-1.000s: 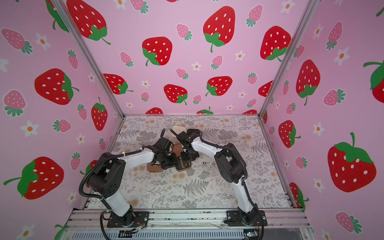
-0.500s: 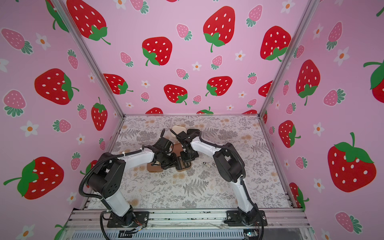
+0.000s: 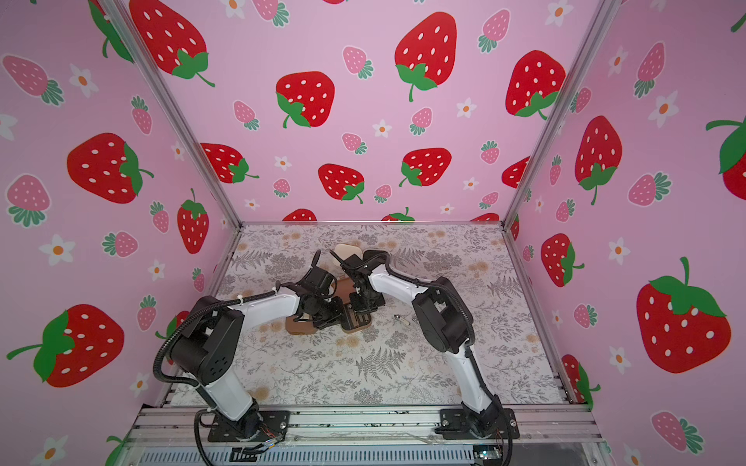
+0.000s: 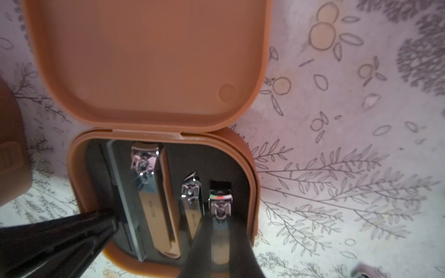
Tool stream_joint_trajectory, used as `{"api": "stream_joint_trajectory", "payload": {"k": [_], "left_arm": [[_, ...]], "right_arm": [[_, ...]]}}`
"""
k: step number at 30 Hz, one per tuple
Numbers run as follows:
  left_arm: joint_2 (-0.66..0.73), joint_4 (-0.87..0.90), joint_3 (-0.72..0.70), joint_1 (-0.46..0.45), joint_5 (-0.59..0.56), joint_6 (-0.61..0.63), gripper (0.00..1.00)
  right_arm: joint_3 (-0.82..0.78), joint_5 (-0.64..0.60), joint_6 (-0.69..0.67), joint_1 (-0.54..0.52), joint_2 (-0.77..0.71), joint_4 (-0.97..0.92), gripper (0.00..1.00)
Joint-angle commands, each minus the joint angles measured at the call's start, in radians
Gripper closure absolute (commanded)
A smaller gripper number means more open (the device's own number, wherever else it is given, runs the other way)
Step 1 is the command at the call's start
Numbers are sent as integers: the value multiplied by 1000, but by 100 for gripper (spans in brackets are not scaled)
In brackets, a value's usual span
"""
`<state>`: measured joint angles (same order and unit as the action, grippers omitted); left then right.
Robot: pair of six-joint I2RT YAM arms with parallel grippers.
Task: Organize nail clipper sets
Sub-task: Place the nail clipper in the storage box.
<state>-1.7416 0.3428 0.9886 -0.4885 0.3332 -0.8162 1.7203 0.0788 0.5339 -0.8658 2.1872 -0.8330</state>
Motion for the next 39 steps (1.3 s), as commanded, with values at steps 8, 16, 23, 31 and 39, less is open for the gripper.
{"api": "stream_joint_trajectory", "payload": {"k": [8,16,23,31,39], "left_arm": [[11,18,-24,-2,-2,-11,100],[5,17,-22,-2,-1,-11,100],[7,17,-22,-4,-2,-12,100],[5,19,-19,-4,-2,-12,100],[1,22,-13,-4,1,-12,100]], "right_arm": [[-3,-77,26,2,121,2,88],[-50,-137,12,2,161,-11,88],[-45,-133,7,2,176,-11,86],[-27,-132,-4,2,113,-23,78],[-10,-112,-12,2,37,-34,76]]}}
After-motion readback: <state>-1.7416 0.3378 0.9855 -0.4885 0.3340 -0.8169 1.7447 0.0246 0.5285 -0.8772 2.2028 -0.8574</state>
